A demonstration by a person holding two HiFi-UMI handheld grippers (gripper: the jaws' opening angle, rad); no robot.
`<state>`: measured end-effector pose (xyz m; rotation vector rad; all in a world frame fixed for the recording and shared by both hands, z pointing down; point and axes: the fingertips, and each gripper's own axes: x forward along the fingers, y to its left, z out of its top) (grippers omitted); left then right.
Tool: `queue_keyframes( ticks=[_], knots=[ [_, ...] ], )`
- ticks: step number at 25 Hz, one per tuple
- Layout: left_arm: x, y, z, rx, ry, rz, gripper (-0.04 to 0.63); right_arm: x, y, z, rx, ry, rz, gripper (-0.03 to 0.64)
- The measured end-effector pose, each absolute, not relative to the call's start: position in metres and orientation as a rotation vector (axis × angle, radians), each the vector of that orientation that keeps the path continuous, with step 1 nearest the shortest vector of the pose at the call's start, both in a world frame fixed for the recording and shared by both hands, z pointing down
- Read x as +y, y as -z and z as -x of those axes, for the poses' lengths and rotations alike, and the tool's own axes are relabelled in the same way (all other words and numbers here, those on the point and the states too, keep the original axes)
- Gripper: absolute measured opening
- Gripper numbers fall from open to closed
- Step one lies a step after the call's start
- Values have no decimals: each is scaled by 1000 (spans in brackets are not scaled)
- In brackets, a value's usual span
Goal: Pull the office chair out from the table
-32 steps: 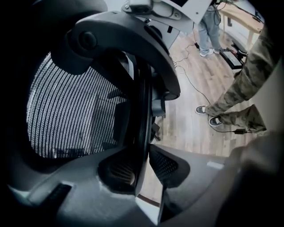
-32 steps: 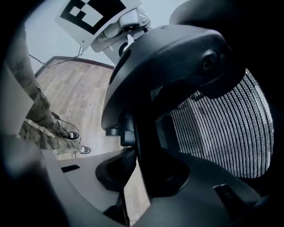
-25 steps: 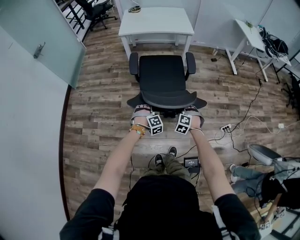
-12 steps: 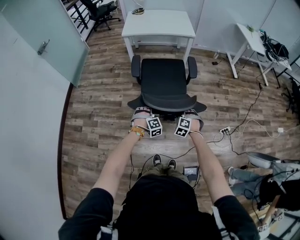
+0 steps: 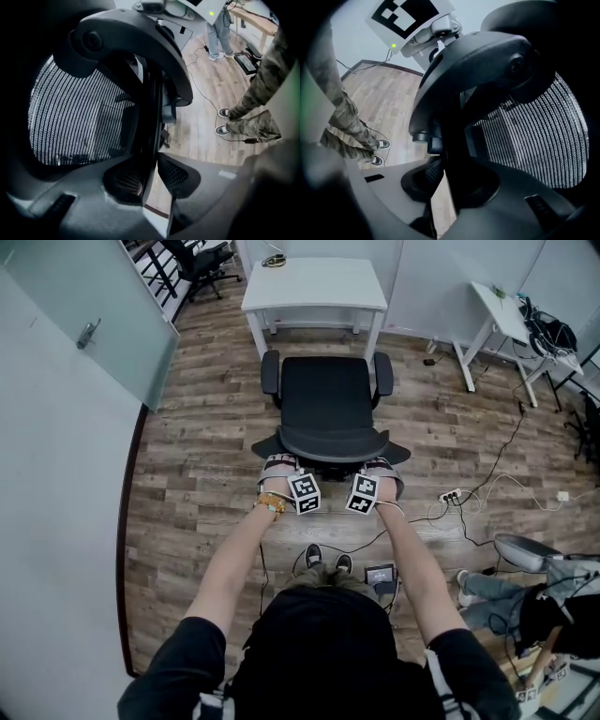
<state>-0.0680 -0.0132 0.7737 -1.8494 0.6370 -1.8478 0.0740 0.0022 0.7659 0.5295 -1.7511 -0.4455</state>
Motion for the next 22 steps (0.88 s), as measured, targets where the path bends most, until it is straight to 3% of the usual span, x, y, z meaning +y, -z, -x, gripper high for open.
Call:
queue_keyframes(
  ticks=[22],
  knots=[
    [17,-775,66,667,1885,1859,106,34,-766,-76,-1779,474,-510,81]
  ],
)
